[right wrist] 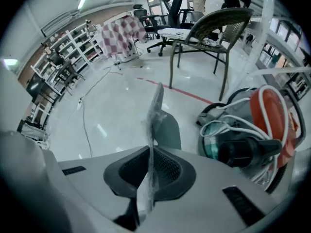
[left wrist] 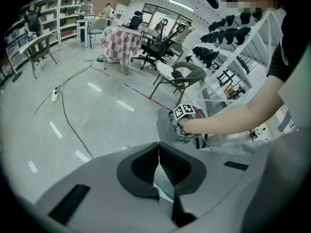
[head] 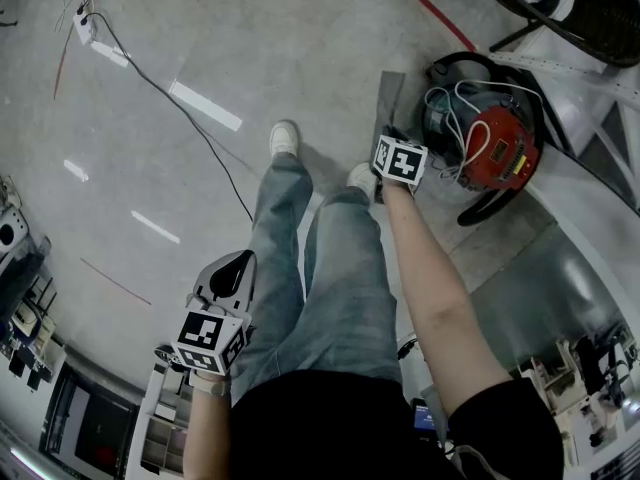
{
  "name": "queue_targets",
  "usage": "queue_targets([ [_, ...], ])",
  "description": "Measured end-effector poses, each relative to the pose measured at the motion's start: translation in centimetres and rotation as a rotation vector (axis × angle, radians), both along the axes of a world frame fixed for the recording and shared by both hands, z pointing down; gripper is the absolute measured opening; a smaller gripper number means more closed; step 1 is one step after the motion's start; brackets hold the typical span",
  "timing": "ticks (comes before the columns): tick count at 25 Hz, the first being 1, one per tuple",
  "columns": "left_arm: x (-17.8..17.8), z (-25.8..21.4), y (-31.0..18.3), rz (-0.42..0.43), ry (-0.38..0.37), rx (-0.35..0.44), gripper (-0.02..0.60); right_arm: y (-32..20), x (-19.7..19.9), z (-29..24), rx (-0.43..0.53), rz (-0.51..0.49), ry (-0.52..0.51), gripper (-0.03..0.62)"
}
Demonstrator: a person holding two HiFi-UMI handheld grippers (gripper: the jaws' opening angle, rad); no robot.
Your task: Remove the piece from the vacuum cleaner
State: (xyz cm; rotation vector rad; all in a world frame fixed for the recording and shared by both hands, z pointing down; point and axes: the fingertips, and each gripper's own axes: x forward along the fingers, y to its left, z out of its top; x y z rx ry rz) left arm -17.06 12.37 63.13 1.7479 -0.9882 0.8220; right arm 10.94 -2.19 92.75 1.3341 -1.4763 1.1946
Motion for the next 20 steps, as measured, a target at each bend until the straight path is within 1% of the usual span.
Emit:
queue_targets([
  [5, -1.0, -0.2, 0.1, -0.032, -0.011, 0.01, 0.018, -1.2, -8.3, -1.2, 0.033, -0.107, -0.115, 0.046],
  [9, -1.5, -0.4, 0.3, -0.063, -0.013, 0.017, 0.018, -1.6, -12.9, -3.4, 0.046, -0.172, -0.205, 0.046],
  [12, -1.7, -0.8, 0.0, -0.086, -0.012, 0.03, 0.018, -1.4, -15.1, -5.2, 0.044, -0.195, -0.256, 0.046],
  [15, -2.0, -1.4, -0.2, -0.103, -0.015, 0.045, 0.018, -1.1, -16.6, -7.2, 0.044, -0.234, -0.286, 0.046],
  [20, -2.9, -2.7, -1.4, -0.142, -0.039, 0.097, 0.018, -1.3, -17.6, -10.5, 0.045, -0.284, -0.314, 0.046],
])
